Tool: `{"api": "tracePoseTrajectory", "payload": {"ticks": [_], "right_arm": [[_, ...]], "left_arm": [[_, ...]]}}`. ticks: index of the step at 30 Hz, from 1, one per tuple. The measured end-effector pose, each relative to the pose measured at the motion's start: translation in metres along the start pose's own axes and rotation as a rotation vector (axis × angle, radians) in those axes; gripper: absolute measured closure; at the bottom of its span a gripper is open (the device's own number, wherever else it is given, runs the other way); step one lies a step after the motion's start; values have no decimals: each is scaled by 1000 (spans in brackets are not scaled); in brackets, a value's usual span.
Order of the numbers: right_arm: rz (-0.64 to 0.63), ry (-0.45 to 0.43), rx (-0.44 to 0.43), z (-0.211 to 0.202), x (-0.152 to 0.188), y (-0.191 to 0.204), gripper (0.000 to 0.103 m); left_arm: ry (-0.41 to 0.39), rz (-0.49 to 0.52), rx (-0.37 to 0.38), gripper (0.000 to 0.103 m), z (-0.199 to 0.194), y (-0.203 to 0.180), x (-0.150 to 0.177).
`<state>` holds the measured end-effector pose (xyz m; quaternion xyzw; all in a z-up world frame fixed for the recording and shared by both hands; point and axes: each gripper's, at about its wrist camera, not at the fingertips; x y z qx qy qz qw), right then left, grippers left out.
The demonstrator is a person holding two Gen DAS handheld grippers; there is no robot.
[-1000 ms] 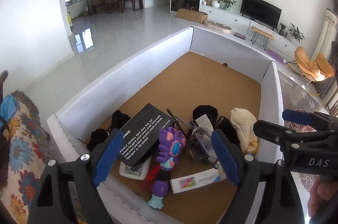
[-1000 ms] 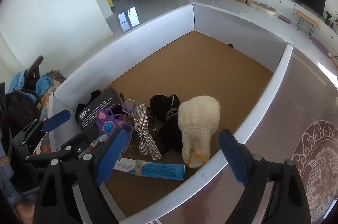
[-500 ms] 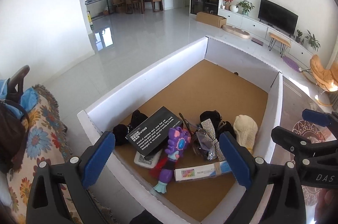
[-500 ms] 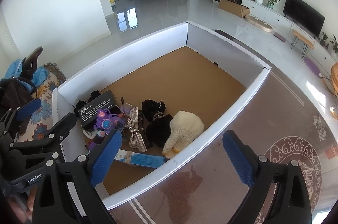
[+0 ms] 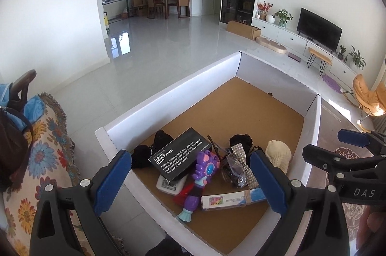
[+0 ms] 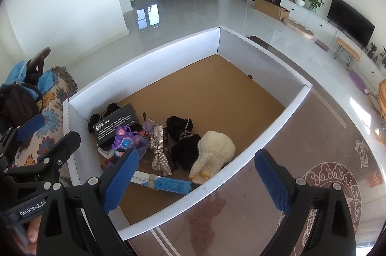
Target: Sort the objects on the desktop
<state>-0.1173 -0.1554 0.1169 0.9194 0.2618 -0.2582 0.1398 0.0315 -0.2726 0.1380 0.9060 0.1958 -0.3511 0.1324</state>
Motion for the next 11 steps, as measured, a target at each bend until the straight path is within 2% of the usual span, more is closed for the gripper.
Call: {"api": "tracePoseTrajectory", "payload": {"ticks": [8,11], "right_arm": [[6,25,-5,11,6,0,6],[12,26,-4,15,9,-2,6]], "left_arm": [[16,-16,20,2,7,4,3],[-2,-44,10,2,6,6,6]]}}
Point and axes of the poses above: each gripper's, at about its wrist camera, not at the fingertips, and z roughly the way its jaws point, y to its left, x to its underside, and after that the axes turned 10 degrees about z, right-handed
